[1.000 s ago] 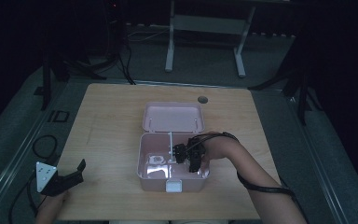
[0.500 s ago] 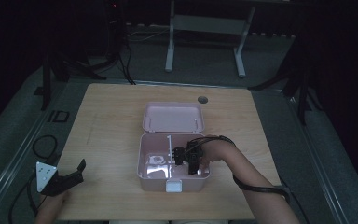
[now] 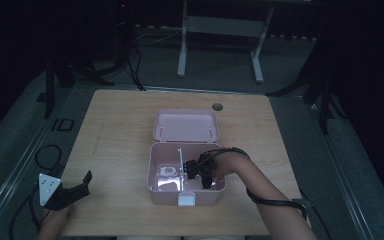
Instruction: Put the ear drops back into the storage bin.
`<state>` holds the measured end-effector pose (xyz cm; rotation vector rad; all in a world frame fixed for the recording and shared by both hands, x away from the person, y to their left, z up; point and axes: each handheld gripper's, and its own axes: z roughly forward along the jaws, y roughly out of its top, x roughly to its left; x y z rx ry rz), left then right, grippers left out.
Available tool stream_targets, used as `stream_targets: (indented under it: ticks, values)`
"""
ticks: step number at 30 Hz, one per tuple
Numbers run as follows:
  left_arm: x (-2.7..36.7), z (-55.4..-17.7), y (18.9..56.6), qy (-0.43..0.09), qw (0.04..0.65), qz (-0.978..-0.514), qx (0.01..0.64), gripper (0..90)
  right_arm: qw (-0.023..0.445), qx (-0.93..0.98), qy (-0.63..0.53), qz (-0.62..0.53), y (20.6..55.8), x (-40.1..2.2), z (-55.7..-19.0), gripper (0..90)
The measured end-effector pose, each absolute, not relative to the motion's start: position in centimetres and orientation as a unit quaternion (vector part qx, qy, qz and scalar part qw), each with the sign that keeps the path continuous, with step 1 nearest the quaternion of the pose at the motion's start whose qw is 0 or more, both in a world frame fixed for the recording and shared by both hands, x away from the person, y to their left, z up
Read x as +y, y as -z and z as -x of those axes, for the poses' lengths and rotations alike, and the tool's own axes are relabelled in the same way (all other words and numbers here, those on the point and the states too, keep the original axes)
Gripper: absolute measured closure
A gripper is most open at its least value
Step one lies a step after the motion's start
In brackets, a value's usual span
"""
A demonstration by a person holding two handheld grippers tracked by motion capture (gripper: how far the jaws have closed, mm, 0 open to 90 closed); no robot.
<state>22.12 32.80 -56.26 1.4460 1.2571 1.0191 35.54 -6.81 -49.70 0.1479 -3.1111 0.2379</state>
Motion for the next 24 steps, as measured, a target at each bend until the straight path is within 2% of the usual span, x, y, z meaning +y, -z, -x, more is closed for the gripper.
stream_targets:
  ticks: [8, 15, 24]
  values:
    - [32.8, -22.1, 56.3, -0.415, 0.467, -0.59, 0.512, 0.4, 0.008, -0.995, -0.085, -0.043, 49.8, -6.7, -35.7, 59.2]
    - [32.8, -22.1, 56.3, -0.415, 0.467, -0.59, 0.512, 0.4, 0.018, -0.996, -0.08, -0.036, 49.7, -6.7, -35.7, 54.1]
    - [32.8, -22.1, 56.3, -0.415, 0.467, -0.59, 0.512, 0.4, 0.013, -0.997, -0.068, -0.044, 48.0, -6.9, -35.4, 52.3]
